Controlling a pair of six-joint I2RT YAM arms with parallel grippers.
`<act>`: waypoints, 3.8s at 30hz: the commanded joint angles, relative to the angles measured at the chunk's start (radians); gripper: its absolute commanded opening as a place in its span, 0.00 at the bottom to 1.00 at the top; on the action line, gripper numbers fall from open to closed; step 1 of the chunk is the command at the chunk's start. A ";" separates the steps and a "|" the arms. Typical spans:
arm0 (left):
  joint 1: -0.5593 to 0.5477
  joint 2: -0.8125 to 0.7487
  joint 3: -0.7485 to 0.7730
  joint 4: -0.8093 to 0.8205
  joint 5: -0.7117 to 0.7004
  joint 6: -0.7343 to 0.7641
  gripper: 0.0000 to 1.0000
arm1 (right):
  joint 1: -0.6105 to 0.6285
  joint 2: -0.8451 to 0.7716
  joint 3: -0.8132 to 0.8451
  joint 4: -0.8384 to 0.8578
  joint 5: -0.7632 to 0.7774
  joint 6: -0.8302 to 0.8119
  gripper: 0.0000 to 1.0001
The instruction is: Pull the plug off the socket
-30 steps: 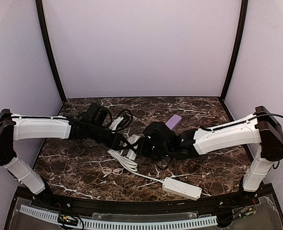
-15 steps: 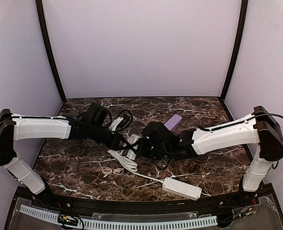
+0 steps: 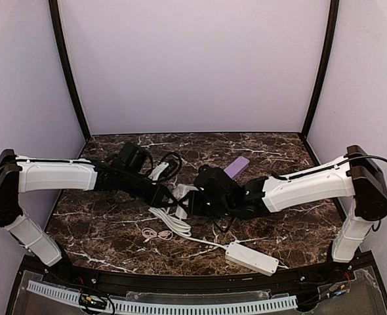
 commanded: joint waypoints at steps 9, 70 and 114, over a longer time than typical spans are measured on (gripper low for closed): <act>-0.008 -0.064 0.059 0.063 0.190 0.046 0.01 | -0.007 0.066 -0.017 -0.087 0.159 -0.143 0.00; -0.039 -0.072 0.041 0.071 0.179 0.095 0.01 | -0.021 -0.025 -0.023 -0.077 0.253 -0.133 0.00; -0.086 -0.082 0.078 -0.027 0.168 0.214 0.01 | -0.053 -0.109 -0.084 0.007 0.239 -0.311 0.00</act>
